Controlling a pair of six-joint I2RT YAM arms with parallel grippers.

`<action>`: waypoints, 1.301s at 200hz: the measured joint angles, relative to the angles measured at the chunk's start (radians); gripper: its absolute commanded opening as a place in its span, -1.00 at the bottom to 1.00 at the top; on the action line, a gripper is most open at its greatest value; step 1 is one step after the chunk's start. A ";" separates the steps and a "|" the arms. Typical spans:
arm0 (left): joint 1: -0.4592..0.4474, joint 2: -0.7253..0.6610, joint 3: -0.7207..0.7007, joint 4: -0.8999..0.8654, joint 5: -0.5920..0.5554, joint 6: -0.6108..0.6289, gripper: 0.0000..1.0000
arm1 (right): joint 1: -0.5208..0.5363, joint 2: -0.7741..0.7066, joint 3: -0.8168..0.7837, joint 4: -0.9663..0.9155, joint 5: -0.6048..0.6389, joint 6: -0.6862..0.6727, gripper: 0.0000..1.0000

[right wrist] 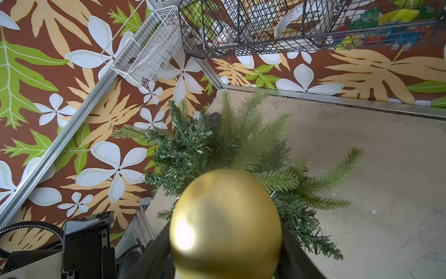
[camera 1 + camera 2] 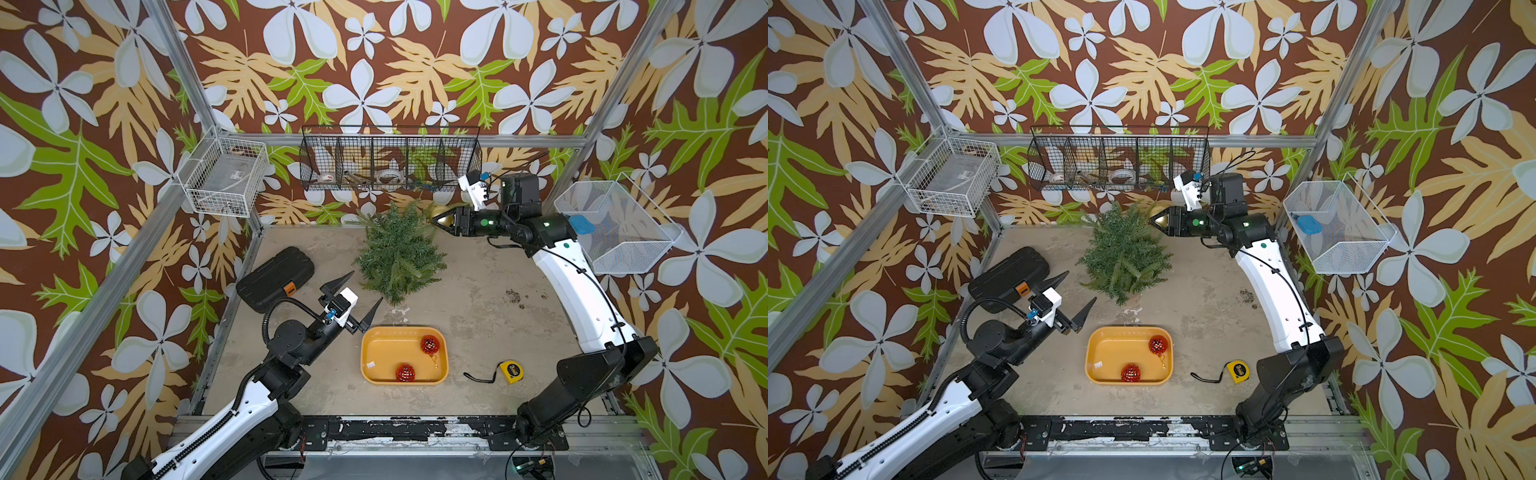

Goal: Decorate the small christmas tree with ornaments
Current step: Hang an ornament on the christmas tree.

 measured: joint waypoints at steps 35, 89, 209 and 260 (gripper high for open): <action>0.000 0.003 0.000 0.000 0.000 0.000 0.76 | 0.000 -0.027 -0.080 0.051 -0.041 0.026 0.06; 0.000 0.003 0.000 0.000 0.000 0.000 0.77 | 0.000 -0.040 -0.112 0.090 -0.073 0.051 0.43; 0.000 0.016 0.032 -0.042 -0.004 -0.019 0.75 | 0.000 -0.224 -0.230 -0.015 0.187 -0.013 0.40; 0.000 -0.030 0.063 -0.136 -0.038 -0.046 0.75 | 0.041 -0.410 -0.465 -0.060 0.235 -0.009 0.29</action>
